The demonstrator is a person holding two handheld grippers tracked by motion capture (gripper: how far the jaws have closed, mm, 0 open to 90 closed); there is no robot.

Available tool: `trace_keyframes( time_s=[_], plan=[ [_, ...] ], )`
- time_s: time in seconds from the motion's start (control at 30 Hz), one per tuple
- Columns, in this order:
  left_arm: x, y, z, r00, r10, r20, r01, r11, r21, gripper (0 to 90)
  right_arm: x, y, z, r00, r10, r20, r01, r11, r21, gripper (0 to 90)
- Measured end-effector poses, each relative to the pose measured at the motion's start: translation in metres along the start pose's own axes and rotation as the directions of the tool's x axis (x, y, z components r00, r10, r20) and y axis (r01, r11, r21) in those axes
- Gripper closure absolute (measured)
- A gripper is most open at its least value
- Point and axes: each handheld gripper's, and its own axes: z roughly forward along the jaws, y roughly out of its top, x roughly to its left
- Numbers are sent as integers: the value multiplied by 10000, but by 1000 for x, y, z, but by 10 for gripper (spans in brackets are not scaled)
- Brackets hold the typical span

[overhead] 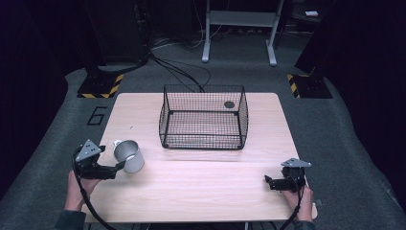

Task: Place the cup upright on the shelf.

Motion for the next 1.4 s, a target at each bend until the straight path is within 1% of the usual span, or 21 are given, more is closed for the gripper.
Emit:
trace_keyframes(
  time_s=[0.03,0.07,0.1,0.13,0.17,0.2,0.23,0.27,0.33,0.37,0.5,0.53,0.8,0.83,0.9,1.03,1.07,1.23,1.33,1.4],
  plan=[
    [1,3,5,10000,-6,47,6,10000,-32,0,0,0,0,10000,1,2,-1,10000,-1,1],
    [1,3,5,10000,-6,47,6,10000,-32,0,0,0,0,10000,1,2,-1,10000,-1,1],
    [2,5,8,9998,-9,186,10,10000,-53,0,0,0,0,10000,2,-1,-2,10000,-3,1],
    [2,6,9,9997,-13,232,14,10000,-49,0,0,0,0,10000,2,-1,-2,10000,-3,1],
    [3,9,13,9997,66,245,-65,10000,-67,0,0,0,0,10000,-1,-2,1,10000,-3,1],
    [3,9,16,9998,37,192,-34,9999,-134,0,0,0,0,10000,-6,-3,6,10000,-3,1],
    [4,11,18,9994,-31,333,32,10000,-48,0,0,0,0,10000,-4,-4,4,10000,0,1],
    [5,11,20,9990,-14,440,16,10000,-37,0,0,0,0,10000,-3,-1,3,10000,-4,2],
    [4,12,24,9993,45,373,-45,10000,4,0,0,0,0,10000,5,-2,-5,10000,2,1],
    [4,13,26,9989,45,464,-47,10000,28,0,0,0,0,10000,1,0,-1,10000,1,1],
    [4,15,33,9988,73,486,-79,9999,124,0,0,0,0,10000,-1,0,1,10000,-1,1],
    [4,15,34,9988,114,486,-125,9997,210,0,0,0,0,10000,-1,-1,1,10000,-3,2],
    [7,13,44,9988,34,489,-49,9995,306,0,0,0,0,10000,-1,-2,1,10000,-4,2],
    [7,12,45,9985,-16,539,0,9996,285,0,0,0,0,10000,3,0,-3,10000,-1,1],
    [7,11,48,9980,7,624,-32,9992,389,0,0,0,0,10000,1,0,-1,10000,-1,2],
    [7,10,51,9981,-10,612,-15,9992,409,1,0,0,0,10000,-1,1,1,10000,-1,2],
    [7,10,51,9980,38,628,-62,9992,382,4,0,0,0,10000,1,1,-1,10000,1,2],
    [6,9,52,9987,144,498,-167,9988,464,17,0,0,0,10000,3,5,-3,10000,1,2],
    [5,7,53,9991,127,412,-141,9993,342,17,0,0,0,10000,0,7,0,10000,-2,2],
    [4,7,53,9992,193,357,-207,9991,383,18,0,0,0,10000,-9,10,9,10000,2,2]
  ],
)
